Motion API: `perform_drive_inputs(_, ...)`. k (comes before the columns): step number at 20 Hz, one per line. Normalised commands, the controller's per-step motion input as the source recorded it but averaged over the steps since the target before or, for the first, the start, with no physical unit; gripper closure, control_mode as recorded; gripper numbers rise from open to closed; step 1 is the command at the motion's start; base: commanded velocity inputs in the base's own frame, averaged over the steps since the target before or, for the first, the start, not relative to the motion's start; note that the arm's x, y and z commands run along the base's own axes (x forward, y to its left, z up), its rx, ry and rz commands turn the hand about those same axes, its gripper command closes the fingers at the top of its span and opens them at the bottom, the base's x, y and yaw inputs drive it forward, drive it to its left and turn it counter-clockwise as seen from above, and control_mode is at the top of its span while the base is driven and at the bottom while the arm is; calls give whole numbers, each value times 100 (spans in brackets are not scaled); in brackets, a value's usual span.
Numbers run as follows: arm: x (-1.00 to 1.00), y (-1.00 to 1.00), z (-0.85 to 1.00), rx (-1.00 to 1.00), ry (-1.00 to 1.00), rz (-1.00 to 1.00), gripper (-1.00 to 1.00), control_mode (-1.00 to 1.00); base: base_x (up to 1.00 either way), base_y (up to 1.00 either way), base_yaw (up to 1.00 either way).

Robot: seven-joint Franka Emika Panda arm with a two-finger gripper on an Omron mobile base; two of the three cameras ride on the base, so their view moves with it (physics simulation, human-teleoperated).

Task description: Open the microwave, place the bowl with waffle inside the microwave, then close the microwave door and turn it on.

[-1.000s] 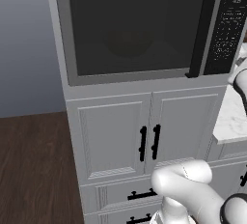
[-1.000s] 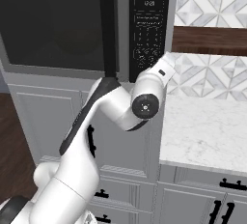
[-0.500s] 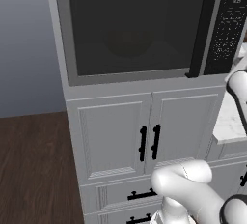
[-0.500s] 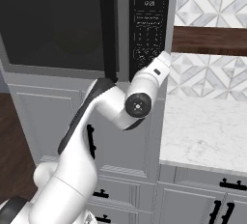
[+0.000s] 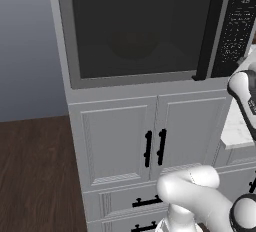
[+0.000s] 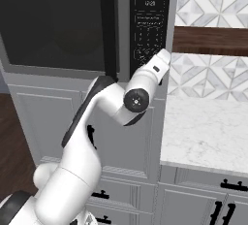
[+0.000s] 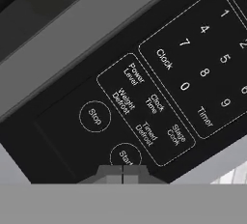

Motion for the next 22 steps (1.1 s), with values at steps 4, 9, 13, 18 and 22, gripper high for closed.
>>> perform_drive_inputs(4, 21, 0, -3, -1, 0, -4, 100, -100, 0, 0, 0)
perform_drive_inputs(9, 22, 0, -4, -2, 0, -4, 100, -100, 0, 0, 0)
perform_drive_inputs(13, 28, 0, -6, -2, 0, -4, 100, -100, 0, 0, 0)
perform_drive_inputs(18, 34, 0, -4, -4, 0, -4, 100, -100, 0, 0, 0)
perform_drive_inputs(22, 37, -3, -3, -4, 0, -3, 100, -100, 0, 0, 0)
